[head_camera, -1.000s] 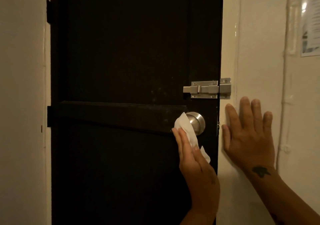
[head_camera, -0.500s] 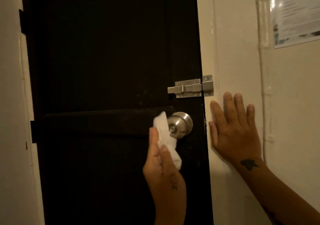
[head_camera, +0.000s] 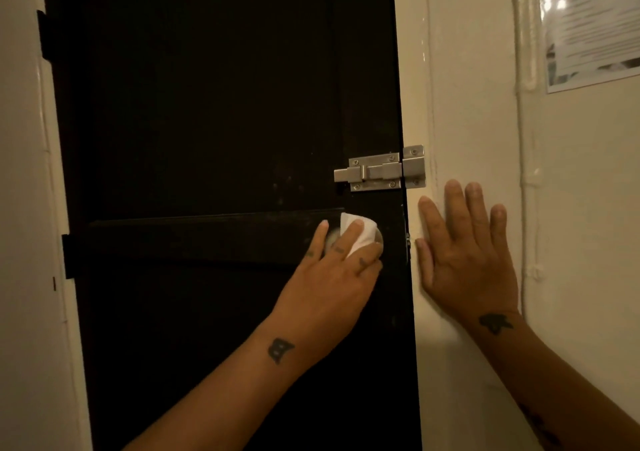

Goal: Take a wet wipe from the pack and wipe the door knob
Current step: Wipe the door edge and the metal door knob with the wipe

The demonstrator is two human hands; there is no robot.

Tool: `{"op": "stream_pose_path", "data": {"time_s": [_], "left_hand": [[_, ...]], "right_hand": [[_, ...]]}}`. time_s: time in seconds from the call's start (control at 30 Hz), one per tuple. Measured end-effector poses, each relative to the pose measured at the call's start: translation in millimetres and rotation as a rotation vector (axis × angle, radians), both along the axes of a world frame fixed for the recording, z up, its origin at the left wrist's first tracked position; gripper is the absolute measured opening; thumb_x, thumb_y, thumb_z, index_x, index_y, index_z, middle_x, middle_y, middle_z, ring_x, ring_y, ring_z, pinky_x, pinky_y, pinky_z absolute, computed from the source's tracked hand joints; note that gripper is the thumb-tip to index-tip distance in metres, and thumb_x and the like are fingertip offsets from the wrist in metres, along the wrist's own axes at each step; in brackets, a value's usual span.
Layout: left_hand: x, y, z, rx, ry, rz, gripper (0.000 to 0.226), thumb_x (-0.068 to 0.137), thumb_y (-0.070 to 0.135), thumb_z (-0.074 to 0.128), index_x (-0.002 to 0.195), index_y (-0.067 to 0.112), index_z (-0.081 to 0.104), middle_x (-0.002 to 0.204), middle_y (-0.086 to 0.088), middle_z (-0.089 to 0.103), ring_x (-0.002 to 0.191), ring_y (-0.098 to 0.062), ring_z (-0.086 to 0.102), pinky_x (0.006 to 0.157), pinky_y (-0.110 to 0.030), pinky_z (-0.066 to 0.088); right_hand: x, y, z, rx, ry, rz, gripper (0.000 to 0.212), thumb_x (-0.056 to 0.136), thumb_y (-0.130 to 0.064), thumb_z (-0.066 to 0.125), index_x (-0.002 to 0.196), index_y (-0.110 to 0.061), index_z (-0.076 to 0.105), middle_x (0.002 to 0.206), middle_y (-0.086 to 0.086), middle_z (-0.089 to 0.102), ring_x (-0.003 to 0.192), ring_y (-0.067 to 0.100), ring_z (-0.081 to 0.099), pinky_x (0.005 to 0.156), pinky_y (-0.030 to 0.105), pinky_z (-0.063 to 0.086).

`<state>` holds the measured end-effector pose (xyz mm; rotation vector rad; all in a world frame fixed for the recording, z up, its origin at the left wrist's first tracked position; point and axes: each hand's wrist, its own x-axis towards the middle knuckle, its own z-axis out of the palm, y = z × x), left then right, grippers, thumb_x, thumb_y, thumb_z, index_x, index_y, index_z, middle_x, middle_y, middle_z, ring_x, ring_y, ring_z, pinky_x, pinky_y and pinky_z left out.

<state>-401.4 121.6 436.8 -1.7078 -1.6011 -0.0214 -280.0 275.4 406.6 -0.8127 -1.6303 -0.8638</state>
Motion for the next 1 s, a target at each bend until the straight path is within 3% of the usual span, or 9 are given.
{"op": "stream_pose_path", "data": {"time_s": [0.07, 0.1, 0.2, 0.37, 0.47, 0.57, 0.73, 0.87, 1.0], "left_hand": [[-9.2, -8.8, -4.3, -0.041, 0.084, 0.04, 0.06, 0.094, 0.024, 0.041, 0.144, 0.02, 0.008, 0.144, 0.007, -0.025, 0.127, -0.024, -0.032, 0.089, -0.041, -0.034], [-16.8, -12.5, -7.6, -0.033, 0.134, 0.0, 0.063, 0.09, 0.024, 0.047, 0.143, 0.019, 0.013, 0.143, 0.005, -0.021, 0.129, -0.026, -0.026, 0.092, -0.042, -0.03], [-36.5, -25.3, -13.9, 0.008, 0.268, -0.136, 0.064, 0.064, 0.035, 0.068, 0.124, 0.023, 0.049, 0.137, 0.002, 0.048, 0.128, -0.023, 0.024, 0.102, -0.044, 0.019], [-43.8, -41.8, -1.0, 0.323, -0.388, -0.615, 0.042, 0.084, 0.01, 0.04, 0.125, 0.013, 0.048, 0.129, 0.0, 0.05, 0.126, -0.012, 0.04, 0.111, -0.026, 0.026], [-33.8, -33.1, 27.9, 0.506, -0.573, -0.473, 0.04, 0.087, 0.006, 0.039, 0.125, 0.009, 0.05, 0.129, 0.0, 0.049, 0.125, -0.008, 0.038, 0.107, -0.024, 0.032], [-25.9, -12.5, 23.1, 0.339, -0.632, -0.403, 0.049, 0.085, -0.01, 0.046, 0.129, 0.011, 0.047, 0.139, -0.008, 0.045, 0.132, -0.014, 0.034, 0.11, -0.02, 0.021], [-17.2, -1.5, -17.5, 0.156, -0.439, -0.318, 0.056, 0.09, -0.001, 0.041, 0.14, 0.021, 0.026, 0.154, 0.007, 0.012, 0.13, -0.006, -0.015, 0.106, -0.026, 0.0], [-31.6, -1.9, -36.5, 0.103, -0.132, -0.39, 0.048, 0.078, 0.013, 0.049, 0.126, 0.015, 0.048, 0.14, -0.005, 0.045, 0.133, -0.024, 0.009, 0.102, -0.046, 0.026], [-42.2, -17.0, -41.4, 0.175, -0.379, -0.612, 0.042, 0.082, 0.022, 0.048, 0.124, 0.019, 0.043, 0.135, 0.006, 0.044, 0.135, -0.012, 0.018, 0.108, -0.031, 0.028]], "right_hand": [[0.0, -0.3, 0.2, -0.008, 0.001, 0.007, 0.056, 0.09, -0.036, 0.026, 0.138, -0.009, 0.032, 0.145, 0.026, 0.029, 0.135, 0.04, 0.014, 0.109, 0.052, 0.008], [-0.2, -0.6, 0.1, -0.01, 0.003, 0.01, 0.056, 0.09, -0.036, 0.027, 0.138, -0.009, 0.032, 0.145, 0.026, 0.029, 0.136, 0.039, 0.014, 0.109, 0.052, 0.009], [-0.4, -0.8, 0.2, -0.005, 0.006, 0.01, 0.056, 0.089, -0.036, 0.027, 0.138, -0.009, 0.032, 0.145, 0.026, 0.029, 0.135, 0.039, 0.014, 0.108, 0.053, 0.01], [-0.3, -1.7, 0.1, -0.022, 0.0, 0.004, 0.056, 0.089, -0.035, 0.029, 0.139, -0.008, 0.032, 0.145, 0.027, 0.028, 0.135, 0.04, 0.013, 0.108, 0.054, 0.01], [0.0, -3.2, 0.5, -0.034, -0.008, 0.002, 0.056, 0.089, -0.035, 0.029, 0.138, -0.008, 0.032, 0.145, 0.027, 0.028, 0.135, 0.041, 0.014, 0.108, 0.054, 0.01], [1.2, -4.3, 0.7, -0.049, -0.016, 0.013, 0.056, 0.089, -0.035, 0.03, 0.138, -0.007, 0.032, 0.145, 0.028, 0.026, 0.135, 0.043, 0.015, 0.108, 0.055, 0.011], [1.9, -6.5, 0.9, -0.065, -0.018, 0.025, 0.057, 0.089, -0.036, 0.028, 0.138, -0.007, 0.032, 0.146, 0.028, 0.026, 0.135, 0.042, 0.014, 0.108, 0.055, 0.011], [1.6, -7.4, 0.7, -0.054, -0.011, 0.038, 0.056, 0.089, -0.035, 0.027, 0.138, -0.007, 0.032, 0.145, 0.028, 0.027, 0.135, 0.042, 0.015, 0.107, 0.056, 0.012], [0.6, -7.7, 1.0, -0.053, -0.004, 0.055, 0.056, 0.088, -0.035, 0.028, 0.137, -0.006, 0.033, 0.144, 0.029, 0.029, 0.135, 0.043, 0.018, 0.107, 0.057, 0.014]]}}
